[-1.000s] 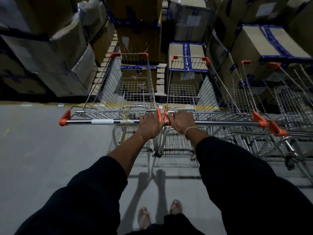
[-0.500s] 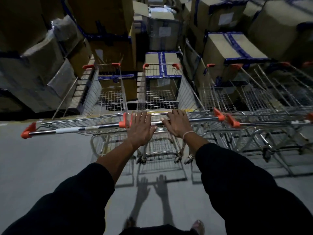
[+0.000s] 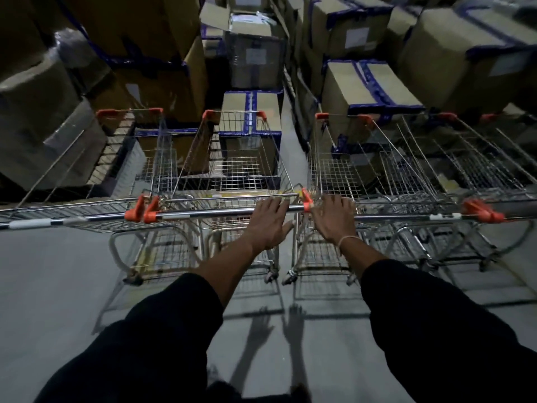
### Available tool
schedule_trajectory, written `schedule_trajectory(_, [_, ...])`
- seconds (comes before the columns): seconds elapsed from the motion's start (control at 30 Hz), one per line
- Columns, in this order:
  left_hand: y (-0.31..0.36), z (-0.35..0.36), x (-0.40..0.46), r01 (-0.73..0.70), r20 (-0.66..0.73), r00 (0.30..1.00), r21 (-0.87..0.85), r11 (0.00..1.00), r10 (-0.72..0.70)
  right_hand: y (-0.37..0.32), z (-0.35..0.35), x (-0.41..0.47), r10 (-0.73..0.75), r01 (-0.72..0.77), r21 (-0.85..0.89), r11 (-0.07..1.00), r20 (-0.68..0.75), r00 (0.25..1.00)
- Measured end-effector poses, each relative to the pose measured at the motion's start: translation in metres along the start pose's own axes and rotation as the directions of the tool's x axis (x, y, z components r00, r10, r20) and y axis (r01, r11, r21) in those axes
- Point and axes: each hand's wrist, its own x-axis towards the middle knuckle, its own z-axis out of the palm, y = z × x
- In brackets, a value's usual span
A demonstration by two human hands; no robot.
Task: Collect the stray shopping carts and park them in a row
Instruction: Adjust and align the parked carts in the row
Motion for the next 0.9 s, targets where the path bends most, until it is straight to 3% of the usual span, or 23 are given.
schedule_trajectory(0.13, [0.021, 0.004, 0.025, -0.028, 0.014, 0.999, -0.052, 0.998, 0.029, 0.037, 0.011, 0.009, 0.106, -0.118, 0.073, 0.990, 0.152, 0.983])
schedule_trajectory(0.33, [0.038, 0.012, 0.067, 0.025, 0.065, 0.998, -0.109, 0.994, -0.018, 0.046, -0.004, 0.024, 0.071, -0.096, 0.102, 0.990, 0.220, 0.973])
schedule_trajectory(0.47, [0.043, 0.017, 0.082, 0.096, 0.094, 0.992, -0.189, 0.977, -0.080, 0.047, 0.005, 0.039, 0.073, -0.081, 0.033, 0.996, 0.203, 0.977])
schedule_trajectory(0.67, [0.041, 0.012, 0.087, 0.051, 0.227, 0.973, -0.015, 0.999, -0.047, 0.051, 0.020, 0.046, -0.054, 0.054, 0.003, 0.999, 0.115, 0.992])
schedule_trajectory(0.77, [0.044, 0.011, 0.089, 0.079, 0.225, 0.971, 0.023, 0.997, -0.083, 0.048, 0.019, 0.052, -0.153, 0.155, -0.015, 0.988, 0.077, 0.985])
schedule_trajectory(0.9, [0.047, 0.013, 0.090, 0.090, 0.213, 0.973, 0.011, 0.996, -0.090, 0.039, 0.019, 0.069, -0.184, 0.182, 0.040, 0.982, 0.068, 0.981])
